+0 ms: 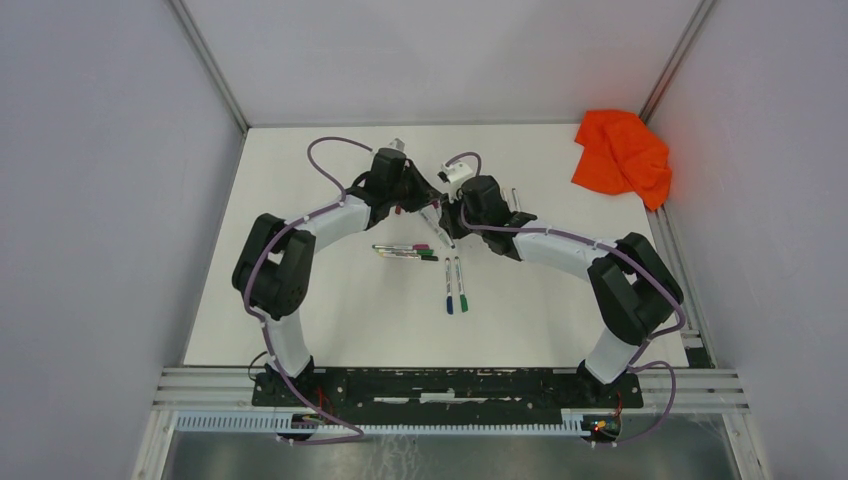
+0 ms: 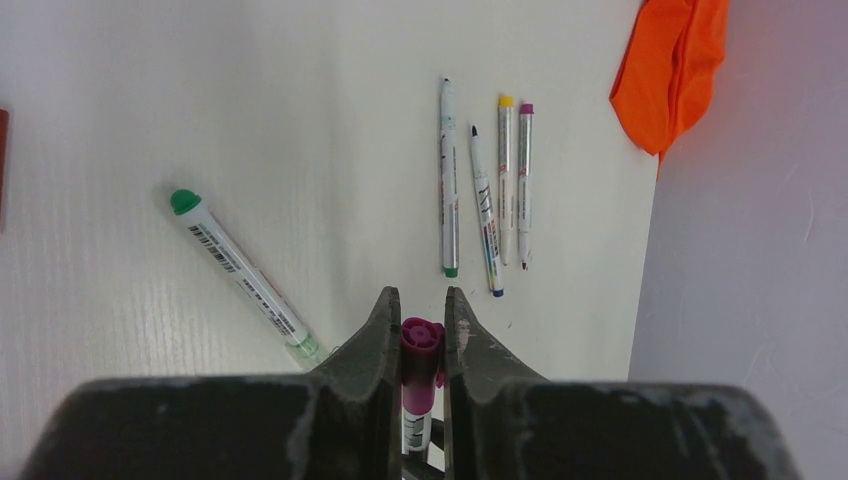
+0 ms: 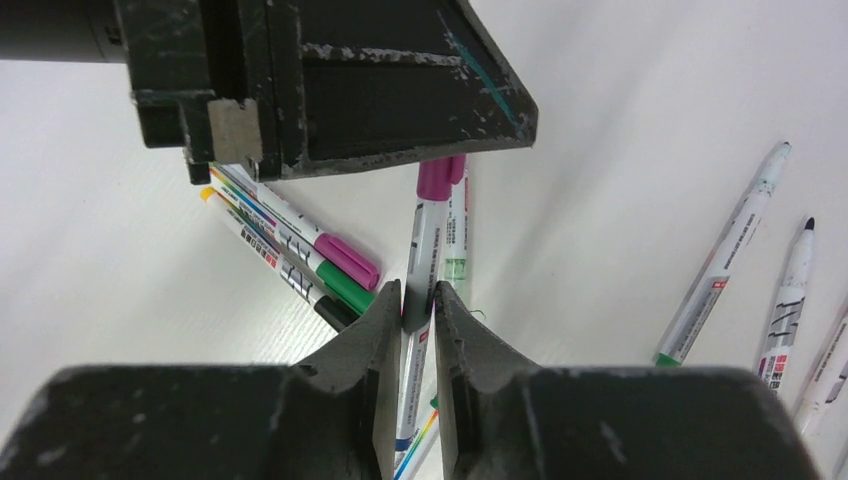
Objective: Open the pen caps
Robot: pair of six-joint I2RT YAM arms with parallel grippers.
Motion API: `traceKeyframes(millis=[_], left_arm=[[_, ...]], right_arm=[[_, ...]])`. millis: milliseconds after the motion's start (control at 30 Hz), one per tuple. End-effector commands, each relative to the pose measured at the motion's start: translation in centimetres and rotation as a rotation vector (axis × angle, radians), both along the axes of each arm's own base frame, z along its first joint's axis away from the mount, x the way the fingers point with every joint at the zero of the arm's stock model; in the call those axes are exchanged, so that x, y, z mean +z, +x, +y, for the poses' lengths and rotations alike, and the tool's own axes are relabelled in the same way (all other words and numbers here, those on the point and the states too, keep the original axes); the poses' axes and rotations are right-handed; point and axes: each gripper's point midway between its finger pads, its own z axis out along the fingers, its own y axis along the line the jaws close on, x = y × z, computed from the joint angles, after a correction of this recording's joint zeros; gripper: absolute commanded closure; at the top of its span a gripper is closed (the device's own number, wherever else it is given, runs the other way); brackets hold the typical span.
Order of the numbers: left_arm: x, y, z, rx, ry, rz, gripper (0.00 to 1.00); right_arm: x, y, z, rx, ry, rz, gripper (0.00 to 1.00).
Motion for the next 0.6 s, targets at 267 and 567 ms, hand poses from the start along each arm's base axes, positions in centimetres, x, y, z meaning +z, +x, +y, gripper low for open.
traceKeyframes(millis=[267,567], left_arm=[[3.5,0.2,-2.7,-0.161,-0.072,-0.142,0.98],[3.9,4.2,-0.8,0.03,-0.029,-0.115,0.98]], right_arm=[[1.6,-0.1,1.6,0.074,0.053,-0.042,0.99],[-1.3,0.6,-1.8,-0.036,-0.114,-0.022,1.0]])
